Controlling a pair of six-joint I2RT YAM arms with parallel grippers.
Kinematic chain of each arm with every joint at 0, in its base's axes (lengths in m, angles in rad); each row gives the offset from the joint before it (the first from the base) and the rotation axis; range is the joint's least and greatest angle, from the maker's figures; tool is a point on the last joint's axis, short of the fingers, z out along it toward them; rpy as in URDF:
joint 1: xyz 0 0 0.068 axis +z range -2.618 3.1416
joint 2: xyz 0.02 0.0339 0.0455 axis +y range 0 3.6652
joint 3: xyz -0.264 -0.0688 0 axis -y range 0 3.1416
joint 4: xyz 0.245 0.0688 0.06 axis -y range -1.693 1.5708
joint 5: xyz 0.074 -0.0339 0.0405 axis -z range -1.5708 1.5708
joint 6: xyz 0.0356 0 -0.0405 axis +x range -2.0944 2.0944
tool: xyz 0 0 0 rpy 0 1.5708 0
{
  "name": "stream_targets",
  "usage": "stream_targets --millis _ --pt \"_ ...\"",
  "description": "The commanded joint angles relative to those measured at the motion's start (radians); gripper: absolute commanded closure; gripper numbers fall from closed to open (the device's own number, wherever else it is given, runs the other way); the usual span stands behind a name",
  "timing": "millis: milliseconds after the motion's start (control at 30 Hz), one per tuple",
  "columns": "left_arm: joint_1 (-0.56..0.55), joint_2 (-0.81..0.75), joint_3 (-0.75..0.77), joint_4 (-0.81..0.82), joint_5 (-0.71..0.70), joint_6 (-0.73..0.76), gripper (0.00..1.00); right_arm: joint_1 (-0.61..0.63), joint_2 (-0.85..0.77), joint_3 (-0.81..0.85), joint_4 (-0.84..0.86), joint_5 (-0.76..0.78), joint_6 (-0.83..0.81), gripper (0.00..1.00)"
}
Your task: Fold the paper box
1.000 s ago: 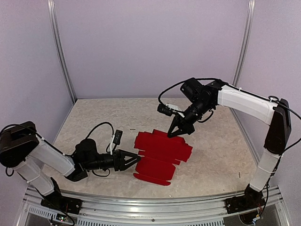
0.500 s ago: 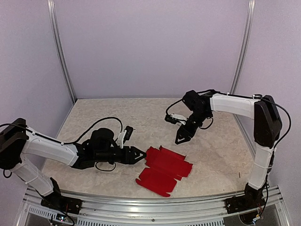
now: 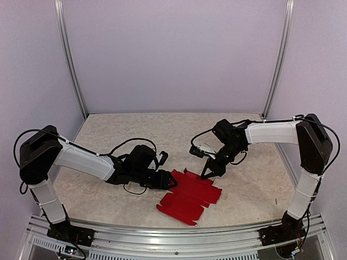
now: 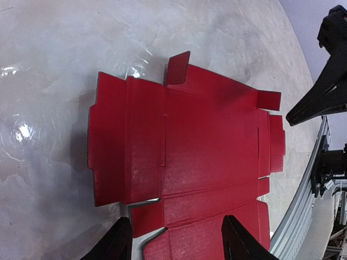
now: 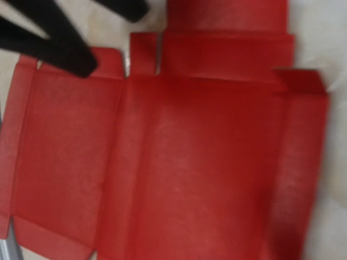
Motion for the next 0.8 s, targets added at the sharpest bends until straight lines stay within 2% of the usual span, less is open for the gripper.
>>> stream_targets --millis 0,433,767 --pt "0.018 0.032 0.032 -0.072 0.036 -0.013 0.44 0.014 0.041 -0.034 0.089 -0.077 0.003 1.0" --pt "0.035 0.096 0.071 -0.059 0.1 -0.027 0.46 0.031 0.158 -0.032 0.129 0.0 0.029 1.0" --pt "0.03 0.104 0.084 -0.059 0.138 -0.028 0.54 0.031 0.23 -0.02 0.127 0.086 0.054 1.0"
